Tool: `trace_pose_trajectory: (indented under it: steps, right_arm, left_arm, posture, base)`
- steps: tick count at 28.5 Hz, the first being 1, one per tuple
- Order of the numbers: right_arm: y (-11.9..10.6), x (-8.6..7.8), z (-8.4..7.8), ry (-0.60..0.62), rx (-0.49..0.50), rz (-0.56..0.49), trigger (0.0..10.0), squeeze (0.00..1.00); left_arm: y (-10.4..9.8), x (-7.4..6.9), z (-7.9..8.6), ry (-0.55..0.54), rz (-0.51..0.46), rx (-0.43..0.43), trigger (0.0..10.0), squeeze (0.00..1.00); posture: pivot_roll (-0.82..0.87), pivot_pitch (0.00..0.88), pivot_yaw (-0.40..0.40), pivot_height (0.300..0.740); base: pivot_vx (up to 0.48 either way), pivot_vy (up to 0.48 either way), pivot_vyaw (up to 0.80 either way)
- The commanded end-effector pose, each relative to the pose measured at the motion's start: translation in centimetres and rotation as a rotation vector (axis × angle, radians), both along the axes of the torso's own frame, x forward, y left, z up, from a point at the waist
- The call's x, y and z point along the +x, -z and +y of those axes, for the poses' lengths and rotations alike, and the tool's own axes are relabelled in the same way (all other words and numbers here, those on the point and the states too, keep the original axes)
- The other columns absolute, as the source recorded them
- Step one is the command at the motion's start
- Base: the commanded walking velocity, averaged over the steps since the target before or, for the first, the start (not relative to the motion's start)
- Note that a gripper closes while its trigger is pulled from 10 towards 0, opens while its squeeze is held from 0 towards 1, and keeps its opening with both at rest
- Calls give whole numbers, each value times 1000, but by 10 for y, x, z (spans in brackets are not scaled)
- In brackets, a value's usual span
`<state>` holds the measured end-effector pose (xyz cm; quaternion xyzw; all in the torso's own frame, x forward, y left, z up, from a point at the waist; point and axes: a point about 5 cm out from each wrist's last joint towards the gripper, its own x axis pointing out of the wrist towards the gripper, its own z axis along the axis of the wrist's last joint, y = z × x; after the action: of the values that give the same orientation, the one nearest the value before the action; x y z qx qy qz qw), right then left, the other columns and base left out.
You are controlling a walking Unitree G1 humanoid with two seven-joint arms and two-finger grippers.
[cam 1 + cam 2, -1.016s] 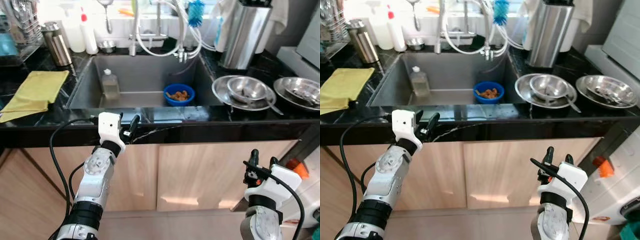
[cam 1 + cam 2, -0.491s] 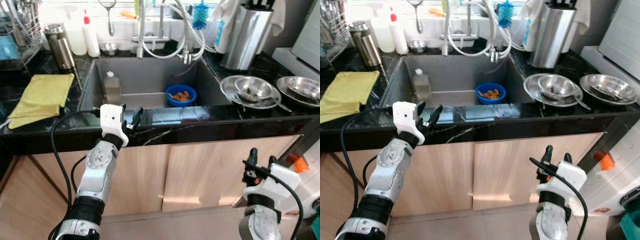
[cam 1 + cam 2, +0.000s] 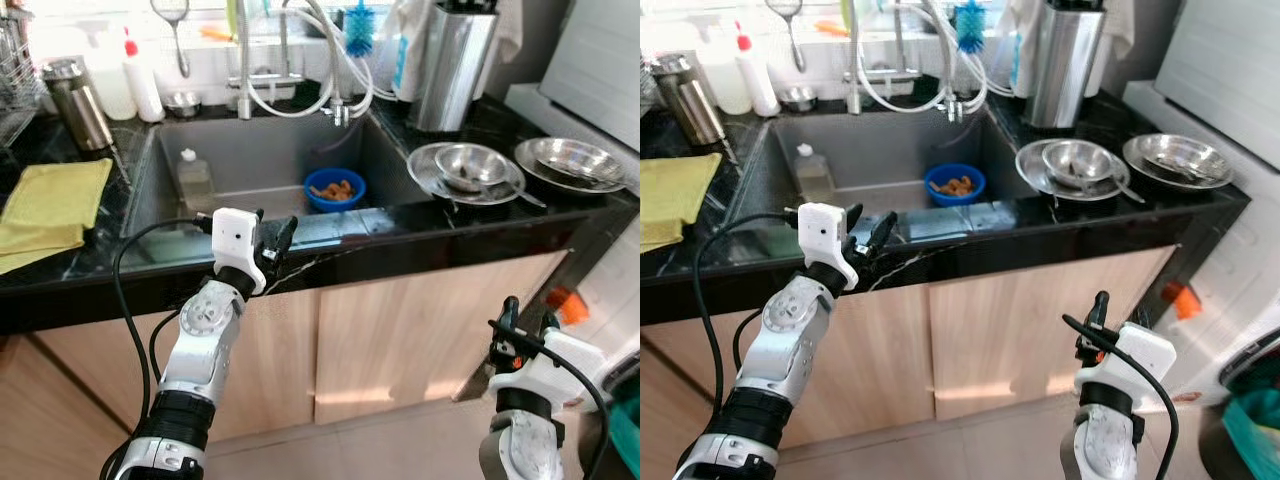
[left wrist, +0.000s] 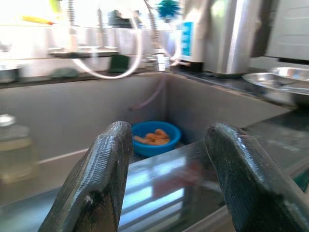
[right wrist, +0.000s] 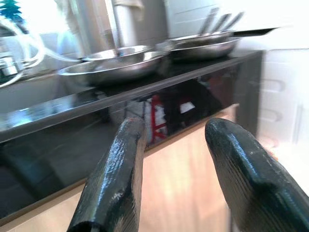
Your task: Kitchen organization
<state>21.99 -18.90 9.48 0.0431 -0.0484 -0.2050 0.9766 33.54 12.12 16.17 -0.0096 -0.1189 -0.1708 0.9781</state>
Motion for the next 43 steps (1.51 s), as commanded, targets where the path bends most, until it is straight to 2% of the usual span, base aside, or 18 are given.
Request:
trace_pose_trajectory:
  steps: [1, 7, 17, 30, 38, 43]
  right_arm:
    - [0, 4, 6, 1, 34, -10, 10000, 0]
    - [0, 5, 7, -5, 37, -8, 10000, 0]
    - [0, 4, 8, 2, 32, -18, 10000, 0]
    - [-1, 5, 9, -3, 31, -25, 10000, 0]
    - [-3, 6, 9, -30, -11, -23, 10000, 0]
    - [-6, 5, 8, -19, 3, -37, 10000, 0]
  left_arm:
    - [-8, 1, 5, -11, -23, 2, 10000, 0]
    - [-12, 1, 4, -5, -37, 6, 10000, 0]
    - [-21, 0, 1, 12, -84, 18, 10000, 0]
    - [-25, 1, 0, 14, -92, 27, 10000, 0]
    - [-22, 1, -3, 21, -86, 29, 10000, 0]
    - [-9, -3, -4, 31, -77, 77, 10000, 0]
  posture:
    - [110, 40, 2, 740]
    - [111, 41, 3, 740]
    - [115, 44, 7, 740]
    - [115, 44, 7, 740]
    - [110, 42, 2, 740]
    - [100, 41, -6, 740]
  base:
    - [0, 480, 0]
    - [0, 406, -483]
    - [0, 0, -135]
    - [0, 0, 0]
    - [195, 0, 0]
    - [266, 0, 445]
